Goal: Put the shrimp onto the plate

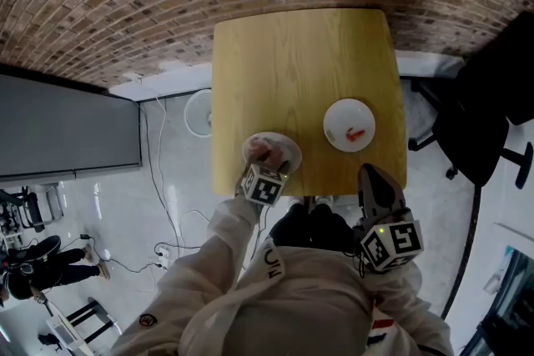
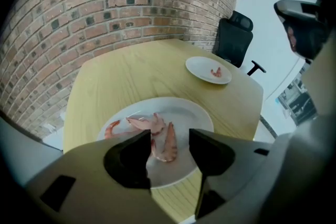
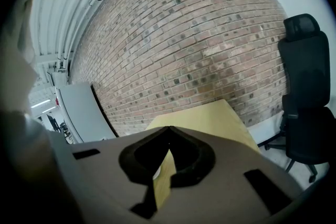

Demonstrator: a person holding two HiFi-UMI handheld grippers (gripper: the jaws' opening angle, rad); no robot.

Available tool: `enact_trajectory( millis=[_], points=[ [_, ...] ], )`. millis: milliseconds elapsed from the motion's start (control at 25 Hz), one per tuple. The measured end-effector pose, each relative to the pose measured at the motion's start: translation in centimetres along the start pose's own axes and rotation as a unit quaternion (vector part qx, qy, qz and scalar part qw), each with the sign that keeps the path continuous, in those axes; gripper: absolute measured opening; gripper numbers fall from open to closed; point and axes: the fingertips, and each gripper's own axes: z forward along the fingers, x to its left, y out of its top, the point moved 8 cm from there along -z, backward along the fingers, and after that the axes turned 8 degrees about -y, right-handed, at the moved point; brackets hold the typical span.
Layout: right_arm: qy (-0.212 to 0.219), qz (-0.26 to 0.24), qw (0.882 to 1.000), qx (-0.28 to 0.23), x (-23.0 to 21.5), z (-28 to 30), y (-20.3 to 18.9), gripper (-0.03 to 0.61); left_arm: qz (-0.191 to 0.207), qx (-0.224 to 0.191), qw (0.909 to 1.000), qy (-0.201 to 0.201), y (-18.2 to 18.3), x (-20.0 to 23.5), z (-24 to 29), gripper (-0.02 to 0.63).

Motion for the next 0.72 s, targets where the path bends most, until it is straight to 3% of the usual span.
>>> enact_trajectory(
  millis=[120,720],
  points=[
    [-0.001,0.003,1.0,0.001,-0.03,-0.07,0.13,0.023,0.007,0.003,0.9999,0.008,-0.15,-0.05,-0.07,0.195],
    [-0.003,0.007,1.0,0.004,-0.79,-0.25,-0.71,0.023,0.004,-0.003,0.9995,0.03,-0.16,-0.86,0.14,0.158]
  ],
)
